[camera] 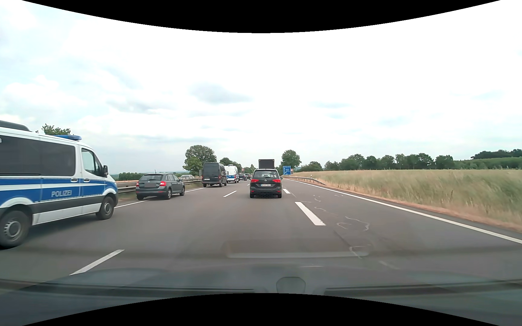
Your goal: Follow the waypoints while adhering to traffic rules and regulations
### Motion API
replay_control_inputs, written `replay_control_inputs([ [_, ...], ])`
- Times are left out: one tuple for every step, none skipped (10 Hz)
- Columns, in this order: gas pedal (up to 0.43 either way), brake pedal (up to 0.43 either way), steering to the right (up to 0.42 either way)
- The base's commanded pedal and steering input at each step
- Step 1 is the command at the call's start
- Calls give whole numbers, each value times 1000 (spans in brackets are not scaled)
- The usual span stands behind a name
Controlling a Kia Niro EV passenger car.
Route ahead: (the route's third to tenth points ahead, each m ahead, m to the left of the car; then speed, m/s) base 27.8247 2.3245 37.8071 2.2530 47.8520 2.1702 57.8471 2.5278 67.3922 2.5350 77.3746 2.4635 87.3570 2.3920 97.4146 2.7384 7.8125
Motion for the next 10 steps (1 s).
replay_control_inputs([
  [157,0,-2],
  [150,0,-2],
  [150,0,-1],
  [150,0,-1],
  [138,0,0],
  [138,0,0],
  [138,0,0],
  [138,0,1],
  [138,0,1],
  [138,0,1],
])
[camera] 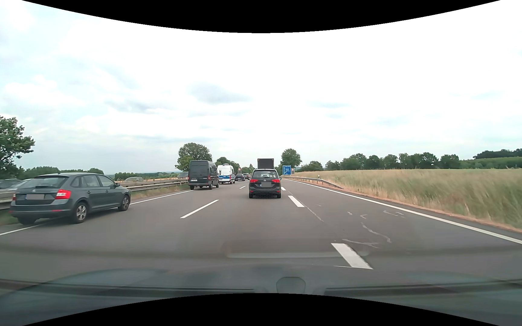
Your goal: Follow the waypoints while adhering to traffic rules and regulations
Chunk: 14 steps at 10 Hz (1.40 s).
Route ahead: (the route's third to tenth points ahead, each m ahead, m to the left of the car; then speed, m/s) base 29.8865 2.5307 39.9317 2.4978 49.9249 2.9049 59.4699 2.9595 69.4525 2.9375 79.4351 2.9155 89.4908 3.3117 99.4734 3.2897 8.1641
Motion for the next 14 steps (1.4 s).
replay_control_inputs([
  [130,0,1],
  [118,0,1],
  [118,0,1],
  [110,0,1],
  [98,0,0],
  [98,0,0],
  [98,0,0],
  [87,0,0],
  [87,0,0],
  [87,0,0],
  [87,0,-1],
  [87,0,-2],
  [87,0,-3],
  [87,0,-3],
])
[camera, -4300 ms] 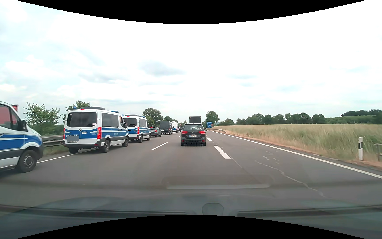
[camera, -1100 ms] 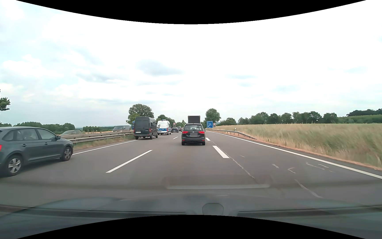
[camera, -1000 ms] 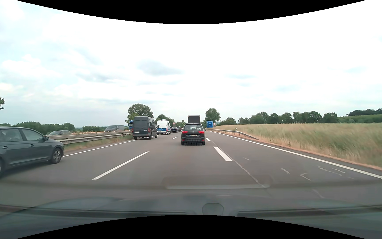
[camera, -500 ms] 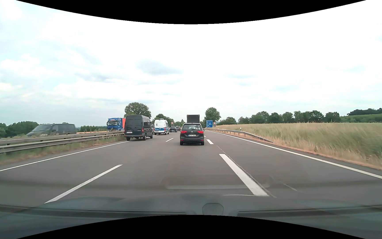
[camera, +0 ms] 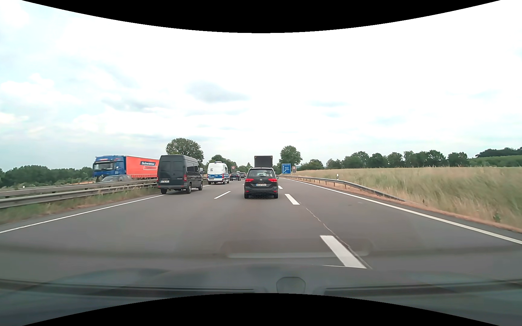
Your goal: Follow the waypoints while adhering to traffic rules and regulations
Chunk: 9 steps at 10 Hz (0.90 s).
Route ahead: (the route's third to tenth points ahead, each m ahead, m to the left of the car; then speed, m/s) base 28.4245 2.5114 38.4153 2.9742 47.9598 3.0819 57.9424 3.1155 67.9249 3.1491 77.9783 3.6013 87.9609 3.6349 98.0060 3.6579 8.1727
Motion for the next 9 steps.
replay_control_inputs([
  [79,0,-3],
  [67,0,-3],
  [67,0,-3],
  [47,0,-3],
  [0,0,-3],
  [0,0,-3],
  [0,0,-3],
  [0,0,-3],
  [0,0,-3],
])
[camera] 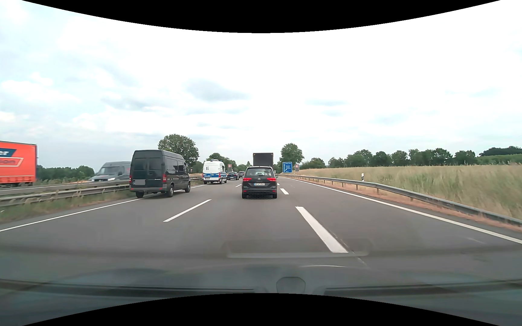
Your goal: Follow the waypoints while adhering to traffic rules and regulations
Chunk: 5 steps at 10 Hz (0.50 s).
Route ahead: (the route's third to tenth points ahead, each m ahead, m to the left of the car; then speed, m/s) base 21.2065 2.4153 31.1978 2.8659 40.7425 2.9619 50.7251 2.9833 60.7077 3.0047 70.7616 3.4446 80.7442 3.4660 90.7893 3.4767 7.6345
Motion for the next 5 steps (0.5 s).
replay_control_inputs([
  [0,0,-3],
  [0,0,-3],
  [0,0,-3],
  [0,0,-3],
  [0,0,-3],
])
